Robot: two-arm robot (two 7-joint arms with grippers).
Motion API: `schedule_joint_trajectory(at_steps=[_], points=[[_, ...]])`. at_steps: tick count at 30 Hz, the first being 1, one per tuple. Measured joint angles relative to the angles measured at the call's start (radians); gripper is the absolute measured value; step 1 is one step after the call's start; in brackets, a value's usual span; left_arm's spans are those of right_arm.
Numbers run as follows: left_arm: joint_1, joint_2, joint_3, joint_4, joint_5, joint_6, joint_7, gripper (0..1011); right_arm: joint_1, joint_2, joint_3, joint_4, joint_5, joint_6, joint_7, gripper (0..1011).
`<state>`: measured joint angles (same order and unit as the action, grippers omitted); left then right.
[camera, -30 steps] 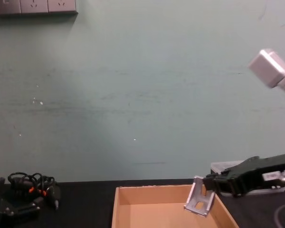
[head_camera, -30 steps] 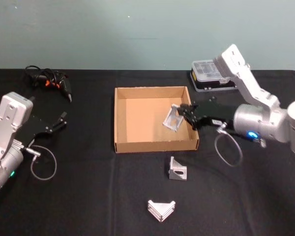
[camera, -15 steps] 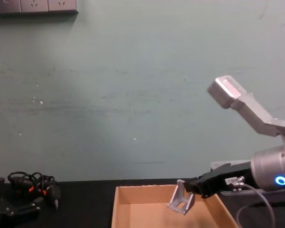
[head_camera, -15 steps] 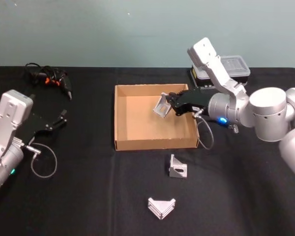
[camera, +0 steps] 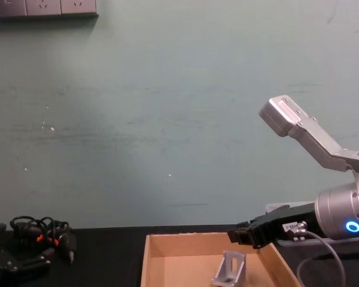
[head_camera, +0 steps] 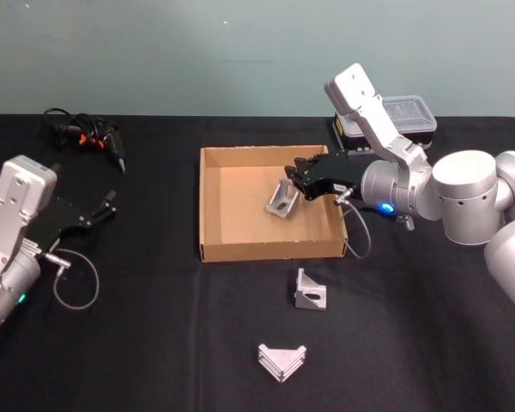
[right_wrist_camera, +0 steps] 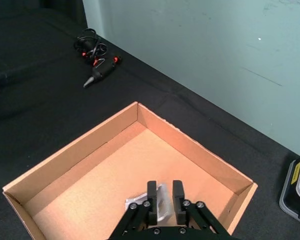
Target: Use one hand to pick up the angle iron from the table and place it into the box.
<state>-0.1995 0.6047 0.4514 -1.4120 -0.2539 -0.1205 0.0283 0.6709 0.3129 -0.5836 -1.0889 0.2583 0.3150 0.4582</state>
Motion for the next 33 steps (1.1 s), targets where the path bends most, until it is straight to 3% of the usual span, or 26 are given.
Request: schedule_joint_trajectory(at_steps=[17, 25, 28, 33], points=[[0.000, 0.000, 0.000, 0.000, 0.000, 0.000, 0.000, 1000, -0.003, 0.003, 0.002, -0.007, 0.003, 0.002, 0.002, 739], [0.000, 0.000, 0.000, 0.000, 0.000, 0.000, 0.000, 1000, -0.004, 0.004, 0.002, -0.008, 0.003, 0.003, 0.003, 947], [0.000, 0.000, 0.000, 0.000, 0.000, 0.000, 0.000, 1000, -0.018, 0.020, 0.002, -0.033, -0.007, -0.014, 0.020, 1003], [0.000, 0.000, 0.000, 0.000, 0.000, 0.000, 0.000, 1000, -0.051, 0.047, 0.017, -0.079, -0.010, -0.021, 0.041, 1000]])
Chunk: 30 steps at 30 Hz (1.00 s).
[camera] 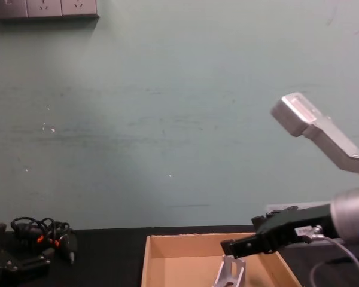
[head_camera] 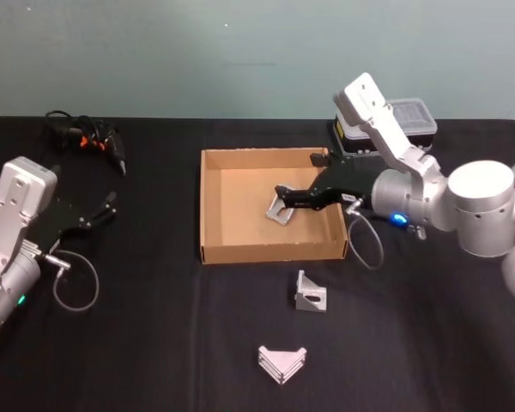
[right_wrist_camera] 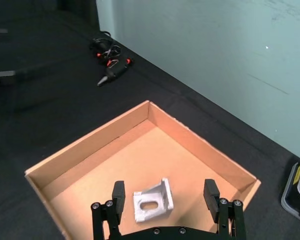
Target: Use one hand to pick up the angle iron from the table and place it into the box.
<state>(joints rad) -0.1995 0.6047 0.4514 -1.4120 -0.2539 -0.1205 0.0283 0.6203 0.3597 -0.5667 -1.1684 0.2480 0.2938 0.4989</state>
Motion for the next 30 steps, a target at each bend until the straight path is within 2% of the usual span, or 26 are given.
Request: schedule_joint_trajectory(at_steps=[5, 11, 12, 14, 16, 17, 23, 27, 30], points=[[0.000, 0.000, 0.000, 0.000, 0.000, 0.000, 0.000, 1000, -0.051, 0.048, 0.024, -0.089, 0.017, 0.020, 0.026, 1000], [0.000, 0.000, 0.000, 0.000, 0.000, 0.000, 0.000, 1000, -0.173, 0.172, 0.073, -0.311, 0.094, 0.059, 0.089, 1000], [0.000, 0.000, 0.000, 0.000, 0.000, 0.000, 0.000, 1000, -0.173, 0.172, 0.073, -0.311, 0.094, 0.059, 0.089, 1000], [0.000, 0.000, 0.000, 0.000, 0.000, 0.000, 0.000, 1000, -0.215, 0.235, 0.077, -0.386, 0.124, 0.070, 0.134, 1000], [0.000, 0.000, 0.000, 0.000, 0.000, 0.000, 0.000, 1000, -0.235, 0.270, 0.075, -0.419, 0.139, 0.077, 0.166, 1000], [0.000, 0.000, 0.000, 0.000, 0.000, 0.000, 0.000, 1000, -0.253, 0.299, 0.071, -0.444, 0.153, 0.079, 0.194, 1000], [0.000, 0.000, 0.000, 0.000, 0.000, 0.000, 0.000, 1000, -0.319, 0.390, 0.062, -0.513, 0.197, 0.074, 0.261, 1000], [0.000, 0.000, 0.000, 0.000, 0.000, 0.000, 0.000, 1000, -0.326, 0.411, 0.038, -0.514, 0.206, 0.074, 0.288, 1000], [0.000, 0.000, 0.000, 0.000, 0.000, 0.000, 0.000, 1000, -0.317, 0.411, 0.020, -0.502, 0.206, 0.075, 0.299, 1000]])
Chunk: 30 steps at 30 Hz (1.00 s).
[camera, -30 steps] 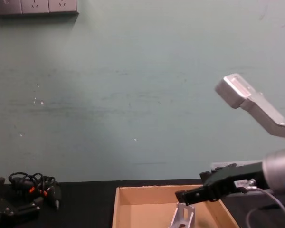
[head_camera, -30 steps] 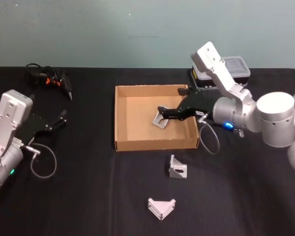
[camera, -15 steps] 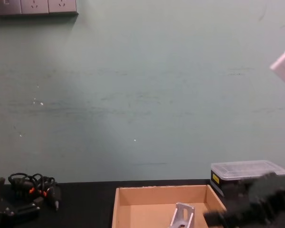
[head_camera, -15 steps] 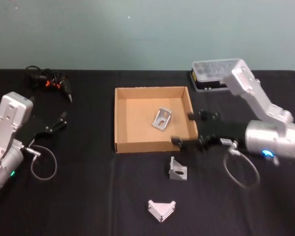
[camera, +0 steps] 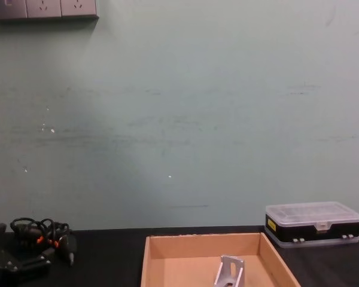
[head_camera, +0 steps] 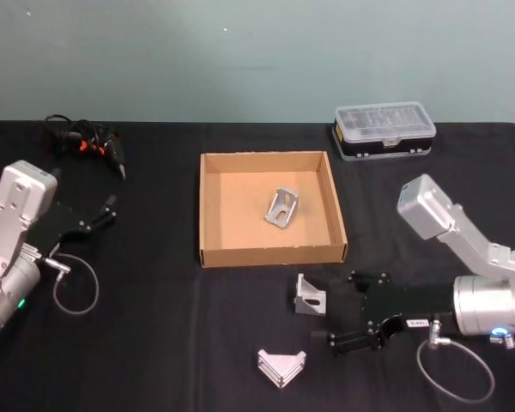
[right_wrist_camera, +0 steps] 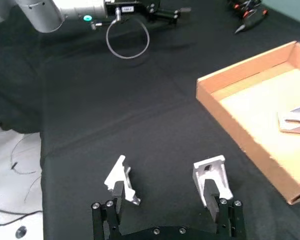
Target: Use one hand to pick up the angle iron from the table and place it into the box.
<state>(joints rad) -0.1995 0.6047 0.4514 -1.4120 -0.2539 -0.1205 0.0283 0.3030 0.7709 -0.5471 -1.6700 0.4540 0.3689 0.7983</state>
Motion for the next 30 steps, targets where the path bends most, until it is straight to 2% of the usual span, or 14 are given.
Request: schedule_joint_trajectory(at_steps=[8, 13, 30], points=[[0.000, 0.000, 0.000, 0.000, 0.000, 0.000, 0.000, 1000, 0.086, -0.033, -0.078, 0.070, -0.025, 0.022, 0.043, 1000], [0.000, 0.000, 0.000, 0.000, 0.000, 0.000, 0.000, 1000, 0.128, -0.052, -0.111, 0.102, -0.041, 0.024, 0.047, 1000], [0.000, 0.000, 0.000, 0.000, 0.000, 0.000, 0.000, 1000, 0.162, -0.081, -0.148, 0.172, -0.038, -0.022, -0.010, 1000]])
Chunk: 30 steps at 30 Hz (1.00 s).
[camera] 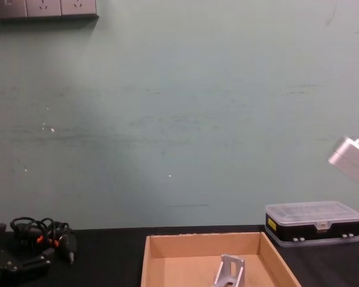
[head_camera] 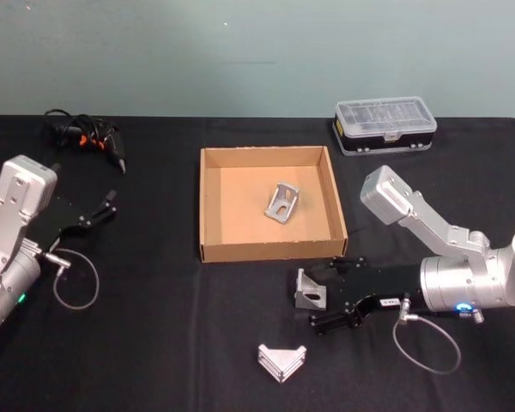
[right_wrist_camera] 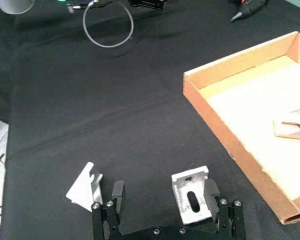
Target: Use one hand to pick up the angle iron from the table and place it into the box.
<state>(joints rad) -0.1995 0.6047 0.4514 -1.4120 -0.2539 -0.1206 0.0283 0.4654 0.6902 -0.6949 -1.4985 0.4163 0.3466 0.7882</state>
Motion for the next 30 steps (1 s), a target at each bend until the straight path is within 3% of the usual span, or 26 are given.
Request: schedule_joint_trajectory(at_steps=[19, 30], points=[[0.000, 0.000, 0.000, 0.000, 0.000, 0.000, 0.000, 1000, 0.046, -0.068, -0.042, 0.111, -0.014, -0.046, -0.015, 1000], [0.000, 0.000, 0.000, 0.000, 0.000, 0.000, 0.000, 1000, 0.047, -0.072, -0.045, 0.116, -0.016, -0.047, -0.018, 978]])
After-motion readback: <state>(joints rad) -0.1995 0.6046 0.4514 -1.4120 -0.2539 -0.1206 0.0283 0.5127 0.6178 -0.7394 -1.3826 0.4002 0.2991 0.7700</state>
